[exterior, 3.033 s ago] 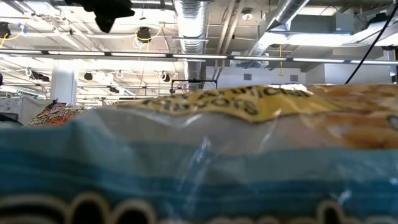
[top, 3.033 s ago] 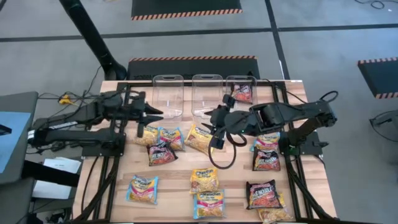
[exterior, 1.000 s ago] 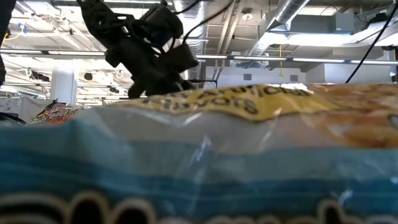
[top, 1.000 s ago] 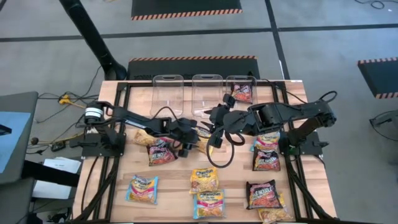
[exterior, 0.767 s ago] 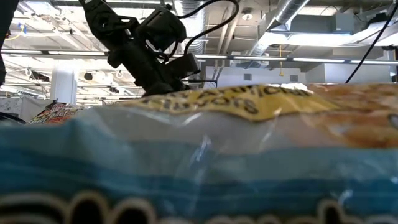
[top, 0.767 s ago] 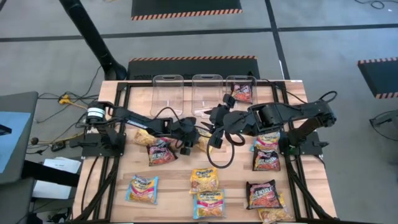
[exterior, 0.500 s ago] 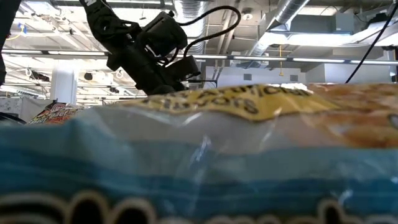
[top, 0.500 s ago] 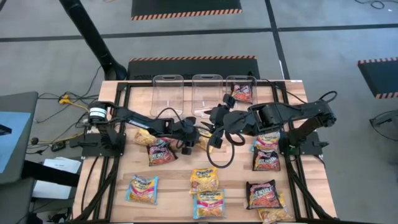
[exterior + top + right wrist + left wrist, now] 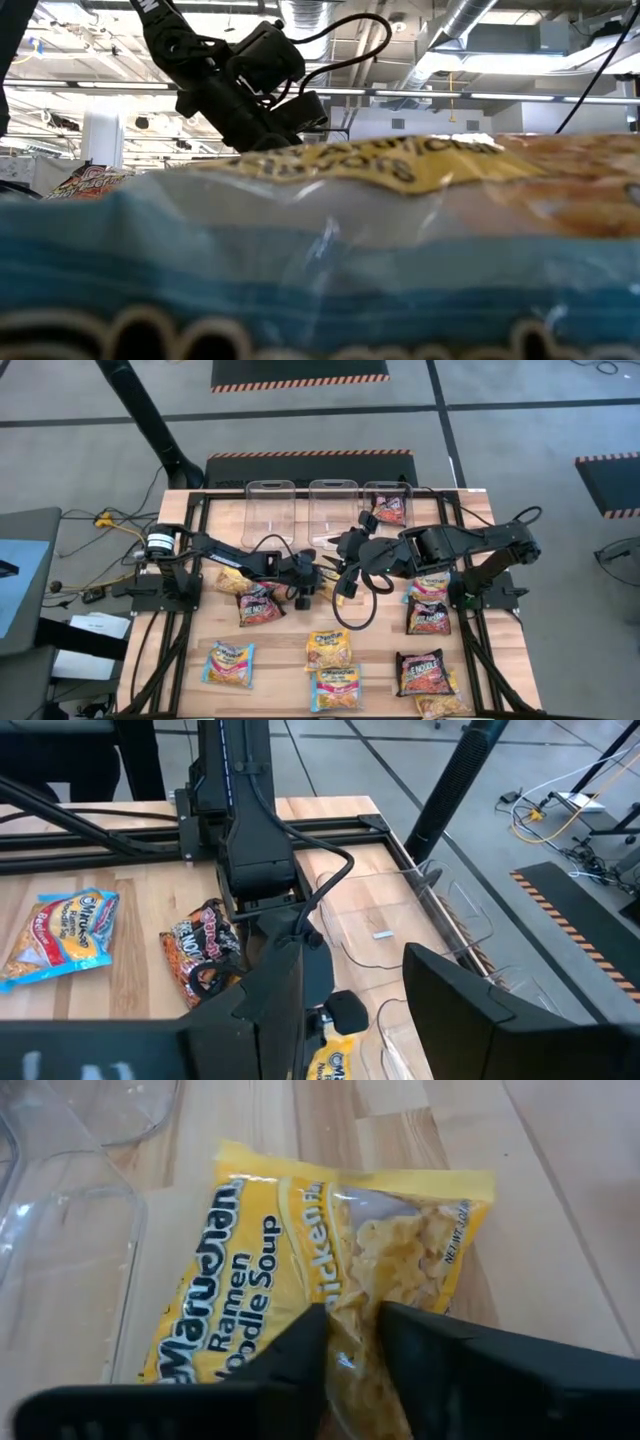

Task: Sort Maruchan noodles
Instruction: Put the yellow noodle pack into the left transparent bin

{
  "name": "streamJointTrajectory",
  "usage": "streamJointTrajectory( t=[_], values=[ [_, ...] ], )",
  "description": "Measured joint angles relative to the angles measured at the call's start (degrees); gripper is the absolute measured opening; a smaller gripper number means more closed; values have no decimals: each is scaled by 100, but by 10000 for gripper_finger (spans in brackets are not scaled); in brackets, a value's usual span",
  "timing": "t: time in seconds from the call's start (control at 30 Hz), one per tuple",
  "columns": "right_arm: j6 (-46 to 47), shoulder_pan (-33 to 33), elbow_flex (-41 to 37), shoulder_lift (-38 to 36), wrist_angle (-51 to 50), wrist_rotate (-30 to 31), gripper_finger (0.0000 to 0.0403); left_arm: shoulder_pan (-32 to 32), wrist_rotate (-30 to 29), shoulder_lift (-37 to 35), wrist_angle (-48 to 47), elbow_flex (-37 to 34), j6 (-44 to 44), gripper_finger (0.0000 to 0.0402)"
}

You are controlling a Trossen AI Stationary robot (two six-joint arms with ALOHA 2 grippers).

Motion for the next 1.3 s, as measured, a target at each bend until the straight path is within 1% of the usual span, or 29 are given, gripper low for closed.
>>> streamJointTrajectory(
  t=[0.1,0.17,0.37,0.5,0.63,0.7,0.83,1.1,1.3],
  values=[
    [1,0,0,0,0,2,201,-34,58,0,6,-4,-15,19],
    [0,0,0,0,0,2,201,-64,68,0,30,-7,-19,9],
    [0,0,0,0,0,4,201,-203,100,-63,-17,14,-247,3],
    [-1,0,0,0,38,7,201,-323,88,-211,-229,154,-232,1],
    [-3,0,0,0,291,9,201,-372,29,-385,-443,337,-283,0],
    [-9,0,0,0,429,13,201,-379,-109,-445,-574,376,-275,0],
    [-11,4,0,0,552,17,201,-376,-196,-584,-726,391,-223,0],
    [-56,39,0,0,742,22,201,-371,-203,-712,-689,409,-231,0],
    [-68,44,83,-9,673,36,201,-306,-208,-984,-756,409,-232,0]
  ],
)
